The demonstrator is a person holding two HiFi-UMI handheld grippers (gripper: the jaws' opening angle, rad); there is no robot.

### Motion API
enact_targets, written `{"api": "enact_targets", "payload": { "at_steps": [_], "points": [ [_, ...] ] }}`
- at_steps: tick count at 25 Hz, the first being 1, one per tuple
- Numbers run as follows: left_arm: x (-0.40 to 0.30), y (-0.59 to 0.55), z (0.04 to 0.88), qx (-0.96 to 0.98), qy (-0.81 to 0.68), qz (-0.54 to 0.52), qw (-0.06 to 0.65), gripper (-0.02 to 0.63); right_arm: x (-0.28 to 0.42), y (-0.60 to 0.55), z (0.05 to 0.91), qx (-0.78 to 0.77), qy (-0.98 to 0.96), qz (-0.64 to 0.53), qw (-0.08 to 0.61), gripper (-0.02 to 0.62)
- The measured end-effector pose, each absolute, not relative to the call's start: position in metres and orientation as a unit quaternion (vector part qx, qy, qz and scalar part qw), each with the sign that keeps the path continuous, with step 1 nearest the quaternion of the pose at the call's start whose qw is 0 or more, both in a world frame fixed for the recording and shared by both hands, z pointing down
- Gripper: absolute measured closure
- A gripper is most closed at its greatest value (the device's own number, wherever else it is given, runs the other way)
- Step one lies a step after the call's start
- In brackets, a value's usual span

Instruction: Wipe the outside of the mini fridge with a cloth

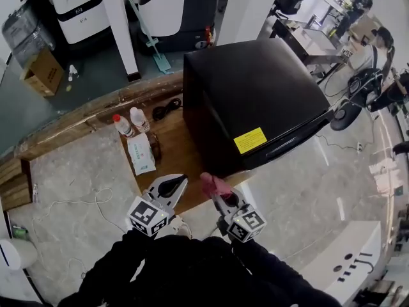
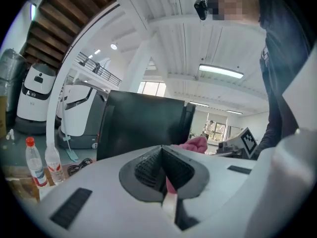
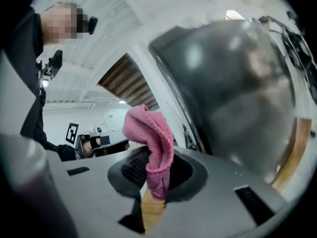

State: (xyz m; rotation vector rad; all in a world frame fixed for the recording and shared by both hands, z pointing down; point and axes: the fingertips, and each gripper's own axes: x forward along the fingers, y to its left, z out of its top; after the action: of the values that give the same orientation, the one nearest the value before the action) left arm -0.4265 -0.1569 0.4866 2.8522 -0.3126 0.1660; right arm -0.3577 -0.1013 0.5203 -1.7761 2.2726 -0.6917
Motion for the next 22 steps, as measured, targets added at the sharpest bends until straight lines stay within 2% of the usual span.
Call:
{"api": "enact_targets", "payload": {
  "at_steps": [3,7,15,19,22],
  "points": [
    [-0.418,-0.115,0.454,0.986,-0.092,0.047,0.133,0.6,-0.339,-0.076,0.462,-0.599,0.788,-0.137,0.038,0.532],
    [-0.398,-0.068,0.415,0.989,-0.084,0.029,0.117,0.6,-0.322,-0.037,0.421,-0.58,0.81,-0.083,-0.006,0.531],
    [-0.359,0.004,0.38,0.993,-0.085,0.015,0.079,0.6,-0.283,0.02,0.367,-0.574,0.817,-0.039,0.029,0.532],
    [-0.347,0.025,0.373,0.992,-0.097,0.013,0.079,0.6,-0.272,0.038,0.365,-0.565,0.824,-0.027,0.023,0.532],
    [-0.341,0.04,0.369,0.992,-0.108,0.006,0.064,0.6,-0.264,0.052,0.359,-0.559,0.828,-0.027,0.046,0.532]
  ]
}}
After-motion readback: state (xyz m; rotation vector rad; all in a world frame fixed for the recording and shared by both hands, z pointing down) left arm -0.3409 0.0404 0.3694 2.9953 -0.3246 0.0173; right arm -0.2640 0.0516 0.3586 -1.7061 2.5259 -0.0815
